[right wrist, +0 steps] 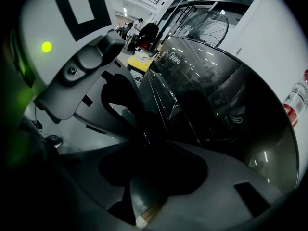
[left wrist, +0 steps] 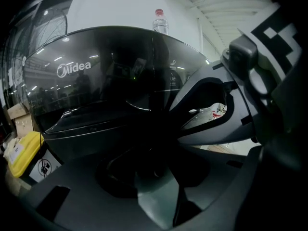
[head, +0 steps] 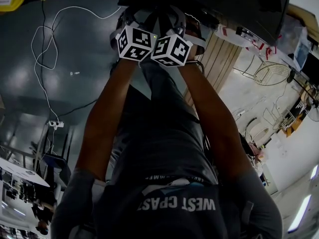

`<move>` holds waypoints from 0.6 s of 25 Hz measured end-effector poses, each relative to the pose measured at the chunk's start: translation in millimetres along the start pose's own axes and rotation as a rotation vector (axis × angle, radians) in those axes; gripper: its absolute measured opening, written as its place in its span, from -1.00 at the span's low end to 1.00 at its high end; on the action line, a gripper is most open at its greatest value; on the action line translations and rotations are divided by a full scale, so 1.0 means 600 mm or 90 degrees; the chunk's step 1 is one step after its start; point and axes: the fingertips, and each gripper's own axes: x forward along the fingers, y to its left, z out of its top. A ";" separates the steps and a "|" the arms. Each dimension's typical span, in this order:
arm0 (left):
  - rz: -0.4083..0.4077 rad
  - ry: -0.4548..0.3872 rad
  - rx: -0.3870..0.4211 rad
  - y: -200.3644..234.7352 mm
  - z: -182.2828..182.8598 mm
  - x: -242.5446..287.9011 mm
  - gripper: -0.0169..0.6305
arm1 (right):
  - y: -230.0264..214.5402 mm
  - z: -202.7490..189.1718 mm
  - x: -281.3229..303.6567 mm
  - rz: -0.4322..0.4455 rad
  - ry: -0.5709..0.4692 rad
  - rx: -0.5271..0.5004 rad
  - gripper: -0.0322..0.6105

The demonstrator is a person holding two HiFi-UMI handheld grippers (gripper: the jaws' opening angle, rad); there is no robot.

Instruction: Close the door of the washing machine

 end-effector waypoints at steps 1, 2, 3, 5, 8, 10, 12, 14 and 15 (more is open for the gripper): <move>-0.001 -0.002 0.001 0.000 0.000 -0.001 -0.35 | 0.001 0.001 -0.001 0.001 0.000 0.000 -0.37; -0.003 -0.003 0.002 -0.001 0.000 -0.002 -0.35 | 0.002 0.001 -0.002 0.004 0.001 0.001 -0.37; -0.007 -0.004 0.002 -0.002 0.000 -0.002 -0.35 | 0.003 0.001 -0.002 0.008 0.002 0.004 -0.38; -0.018 0.001 0.000 -0.003 -0.001 -0.006 -0.35 | 0.006 0.001 -0.003 0.024 0.008 0.013 -0.38; -0.025 0.004 0.008 0.004 0.003 -0.024 -0.48 | 0.006 0.004 -0.003 0.058 0.010 0.023 -0.41; -0.035 0.005 0.017 0.008 0.004 -0.042 -0.49 | 0.004 0.016 -0.012 0.076 -0.007 0.031 -0.49; -0.048 0.006 0.030 0.013 0.001 -0.064 -0.49 | -0.003 0.034 -0.027 0.082 -0.034 0.042 -0.60; -0.052 0.004 0.039 0.023 -0.003 -0.091 -0.49 | -0.013 0.052 -0.046 0.076 -0.052 0.054 -0.60; -0.050 0.002 0.039 0.031 -0.005 -0.107 -0.49 | -0.017 0.060 -0.056 0.071 -0.058 0.062 -0.61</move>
